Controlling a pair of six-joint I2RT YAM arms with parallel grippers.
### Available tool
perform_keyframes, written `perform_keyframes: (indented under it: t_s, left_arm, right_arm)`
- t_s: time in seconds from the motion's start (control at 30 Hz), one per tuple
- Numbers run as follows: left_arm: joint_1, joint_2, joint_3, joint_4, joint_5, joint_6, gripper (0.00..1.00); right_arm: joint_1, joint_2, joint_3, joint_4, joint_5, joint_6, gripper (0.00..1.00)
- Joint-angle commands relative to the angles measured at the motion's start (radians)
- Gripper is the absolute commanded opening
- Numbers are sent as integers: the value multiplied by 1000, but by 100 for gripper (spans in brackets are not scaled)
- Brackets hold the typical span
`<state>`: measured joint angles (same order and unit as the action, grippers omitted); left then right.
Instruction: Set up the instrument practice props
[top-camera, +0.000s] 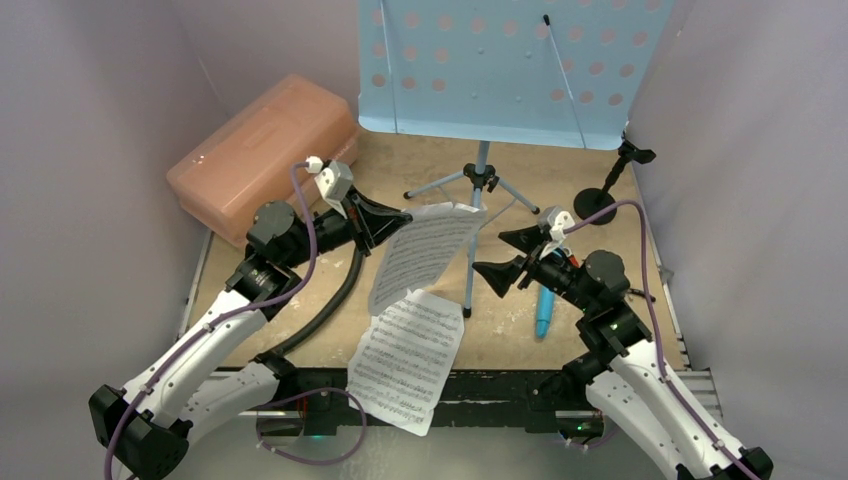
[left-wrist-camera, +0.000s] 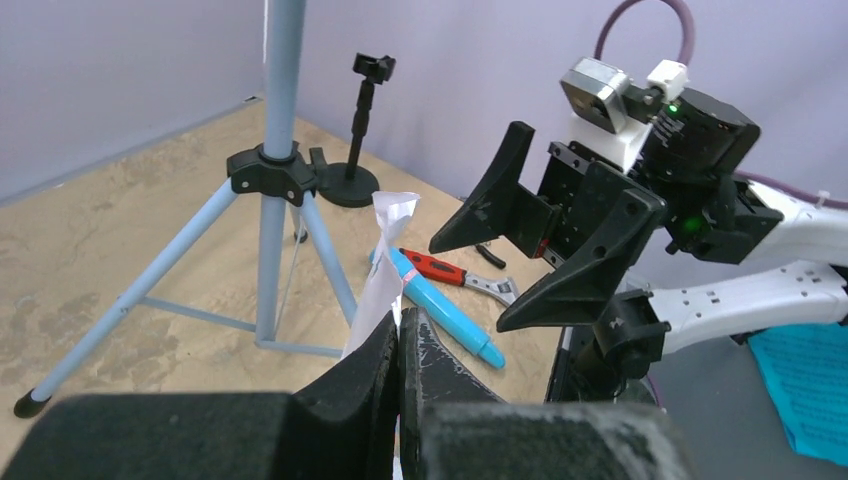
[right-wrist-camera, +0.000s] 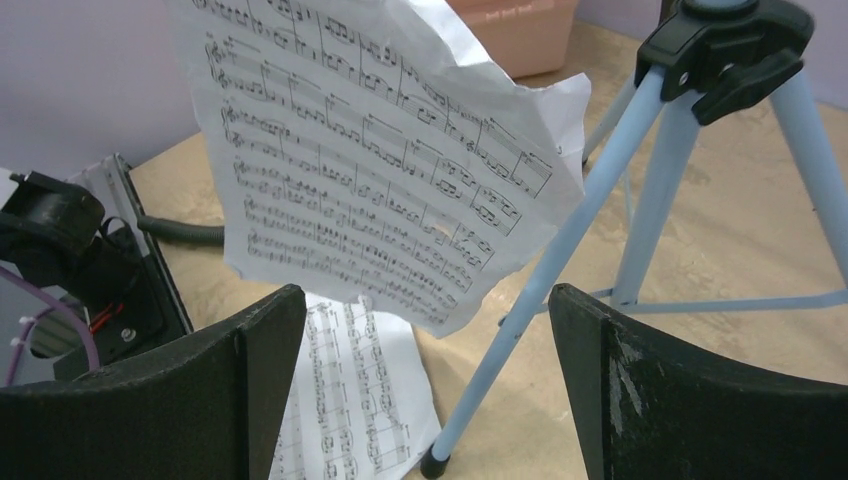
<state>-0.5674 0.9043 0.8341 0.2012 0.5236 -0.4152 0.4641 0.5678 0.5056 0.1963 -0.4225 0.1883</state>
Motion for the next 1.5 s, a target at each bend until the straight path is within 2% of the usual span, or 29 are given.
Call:
perform_keyframes:
  t_s: [0.0, 0.27, 0.47, 0.83, 1.07, 1.23, 1.4, 1.47]
  left_arm:
    - [6, -16, 30, 49, 87, 101, 0]
    - [6, -42, 56, 44, 106, 156, 0]
    - [7, -54, 67, 77, 120, 116, 0]
    - [6, -56, 155, 99, 239, 87, 0]
    - [7, -72, 146, 94, 245, 54, 0]
    - [7, -69, 93, 224, 219, -50, 0]
    - [6, -53, 64, 293, 202, -89, 0]
    - [7, -45, 60, 293, 193, -89, 0]
  right_arm:
    - [3, -19, -20, 24, -48, -36, 94]
    - [2, -7, -47, 34, -169, -105, 95]
    - [2, -31, -53, 70, -146, -113, 95]
    - [2, 11, -34, 169, -148, -74, 95]
    - [2, 41, 23, 201, -237, -69, 94]
    - [2, 52, 66, 259, -282, -17, 89]
    - [2, 56, 98, 337, -285, 57, 71]
    - [2, 63, 116, 358, -289, 82, 66]
